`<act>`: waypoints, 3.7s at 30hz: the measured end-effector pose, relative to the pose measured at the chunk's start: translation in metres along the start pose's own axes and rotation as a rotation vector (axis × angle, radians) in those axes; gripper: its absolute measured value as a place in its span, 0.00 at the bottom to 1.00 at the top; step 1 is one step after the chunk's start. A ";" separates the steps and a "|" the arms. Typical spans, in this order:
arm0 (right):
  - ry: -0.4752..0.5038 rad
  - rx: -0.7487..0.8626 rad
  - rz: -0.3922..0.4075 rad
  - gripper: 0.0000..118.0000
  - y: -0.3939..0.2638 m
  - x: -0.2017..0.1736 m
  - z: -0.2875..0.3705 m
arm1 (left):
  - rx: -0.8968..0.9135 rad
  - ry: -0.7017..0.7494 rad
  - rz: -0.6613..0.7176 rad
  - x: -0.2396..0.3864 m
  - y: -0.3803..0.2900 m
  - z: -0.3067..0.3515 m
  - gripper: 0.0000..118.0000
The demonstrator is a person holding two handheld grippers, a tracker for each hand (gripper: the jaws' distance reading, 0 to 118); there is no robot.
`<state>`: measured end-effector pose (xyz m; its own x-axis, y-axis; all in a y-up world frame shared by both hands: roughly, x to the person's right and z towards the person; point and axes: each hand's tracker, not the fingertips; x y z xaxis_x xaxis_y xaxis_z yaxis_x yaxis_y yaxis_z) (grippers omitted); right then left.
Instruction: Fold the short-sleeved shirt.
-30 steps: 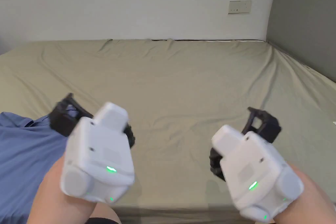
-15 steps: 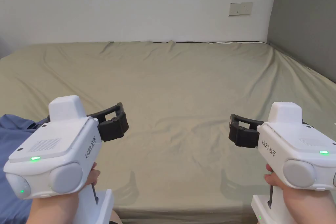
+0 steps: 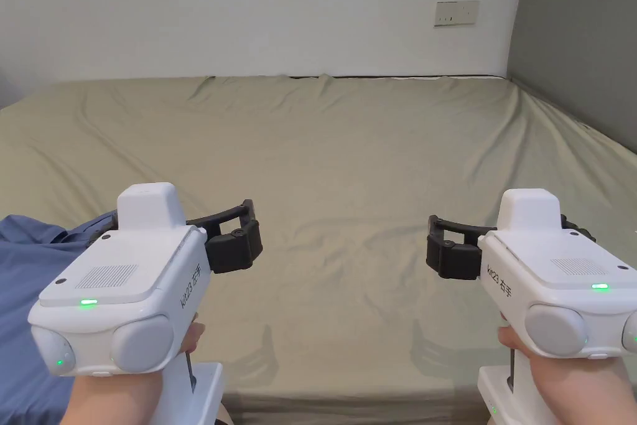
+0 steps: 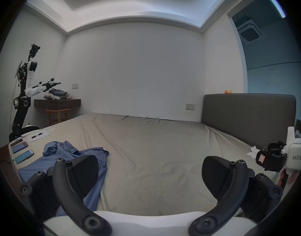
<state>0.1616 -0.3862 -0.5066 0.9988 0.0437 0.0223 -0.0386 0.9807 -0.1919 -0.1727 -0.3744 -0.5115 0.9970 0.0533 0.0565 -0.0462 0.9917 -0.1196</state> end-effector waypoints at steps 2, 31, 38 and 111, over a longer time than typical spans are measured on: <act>0.001 -0.005 0.004 1.00 0.000 -0.001 0.000 | 0.012 -0.001 -0.006 0.000 0.001 0.002 0.99; -0.013 0.029 0.029 0.00 0.016 0.002 0.009 | 0.052 0.070 -0.055 0.003 0.006 0.004 0.03; -0.028 0.047 0.096 0.00 0.015 -0.004 0.008 | 0.004 0.058 -0.046 -0.005 0.008 0.000 0.00; 0.456 -0.122 0.217 0.00 0.002 -0.098 -0.069 | -0.539 0.335 0.039 -0.200 -0.036 -0.255 0.02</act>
<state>0.0659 -0.4012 -0.5770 0.8808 0.1296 -0.4555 -0.2700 0.9276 -0.2581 -0.3549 -0.4504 -0.7714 0.9648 -0.0378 -0.2603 -0.1318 0.7870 -0.6027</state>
